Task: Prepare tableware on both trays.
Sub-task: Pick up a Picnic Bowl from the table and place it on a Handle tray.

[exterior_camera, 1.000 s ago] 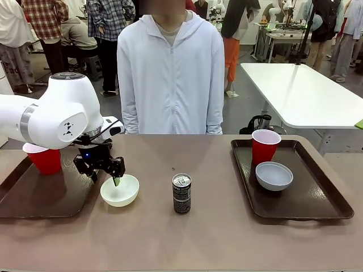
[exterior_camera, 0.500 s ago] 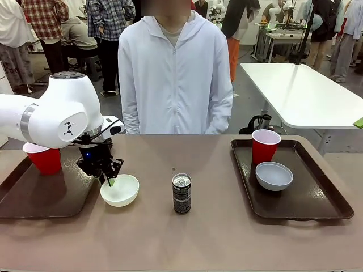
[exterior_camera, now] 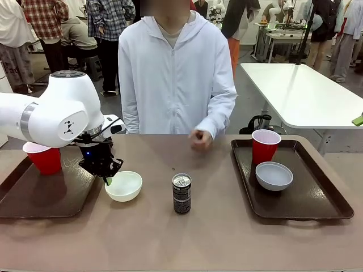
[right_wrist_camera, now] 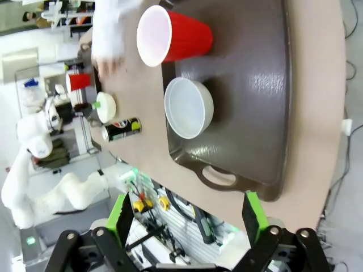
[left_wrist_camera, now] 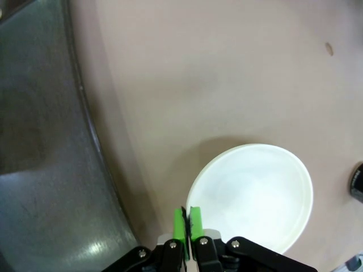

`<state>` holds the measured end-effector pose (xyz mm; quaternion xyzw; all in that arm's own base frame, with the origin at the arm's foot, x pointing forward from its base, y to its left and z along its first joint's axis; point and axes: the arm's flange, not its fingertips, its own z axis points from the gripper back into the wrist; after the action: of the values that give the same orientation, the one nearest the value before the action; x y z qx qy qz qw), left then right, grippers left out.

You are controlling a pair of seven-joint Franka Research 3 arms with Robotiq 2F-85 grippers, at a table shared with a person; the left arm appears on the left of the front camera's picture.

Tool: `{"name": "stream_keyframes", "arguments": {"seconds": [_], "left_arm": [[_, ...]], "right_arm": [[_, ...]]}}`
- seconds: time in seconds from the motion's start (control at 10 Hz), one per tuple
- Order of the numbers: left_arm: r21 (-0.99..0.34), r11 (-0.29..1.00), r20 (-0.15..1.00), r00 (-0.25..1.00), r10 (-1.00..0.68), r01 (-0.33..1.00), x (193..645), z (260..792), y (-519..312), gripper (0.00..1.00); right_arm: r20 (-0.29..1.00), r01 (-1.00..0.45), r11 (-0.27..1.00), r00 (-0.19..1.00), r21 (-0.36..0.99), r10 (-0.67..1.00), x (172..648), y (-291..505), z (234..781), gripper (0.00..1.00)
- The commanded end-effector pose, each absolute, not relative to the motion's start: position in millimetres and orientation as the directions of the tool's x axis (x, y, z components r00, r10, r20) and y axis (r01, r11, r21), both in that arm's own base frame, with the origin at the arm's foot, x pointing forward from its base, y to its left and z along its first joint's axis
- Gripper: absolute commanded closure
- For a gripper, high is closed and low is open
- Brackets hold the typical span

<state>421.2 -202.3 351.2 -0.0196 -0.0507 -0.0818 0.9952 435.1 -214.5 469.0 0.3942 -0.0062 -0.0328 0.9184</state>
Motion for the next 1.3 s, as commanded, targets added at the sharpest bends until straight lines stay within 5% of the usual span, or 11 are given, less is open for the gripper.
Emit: {"name": "stream_keyframes", "arguments": {"seconds": [0.0, 0.5, 0.9, 1.2], "left_arm": [[-0.02, 0.992, 0.094, 0.988, -0.126, 0.129, 414, 351, -203, 1.0], [-0.143, 0.949, 0.158, 0.953, -0.258, 0.28, 311, 430, -151, 1.0], [-0.188, 0.954, 0.198, 0.96, -0.198, 0.235, 331, 442, -87, 1.0], [-0.098, 0.981, 0.197, 0.969, -0.147, 0.169, 369, 438, -39, 1.0]], "right_arm": [[0.007, 0.063, 0.717, 0.995, 0.694, -0.095, 430, -203, 464, 0.0], [-0.015, 0.055, 0.687, 0.998, 0.724, -0.065, 435, -214, 469, 0.0], [-0.015, 0.055, 0.687, 0.998, 0.724, -0.065, 435, -214, 469, 0.0], [-0.015, 0.055, 0.687, 0.998, 0.724, -0.065, 435, -214, 469, 0.0]]}}
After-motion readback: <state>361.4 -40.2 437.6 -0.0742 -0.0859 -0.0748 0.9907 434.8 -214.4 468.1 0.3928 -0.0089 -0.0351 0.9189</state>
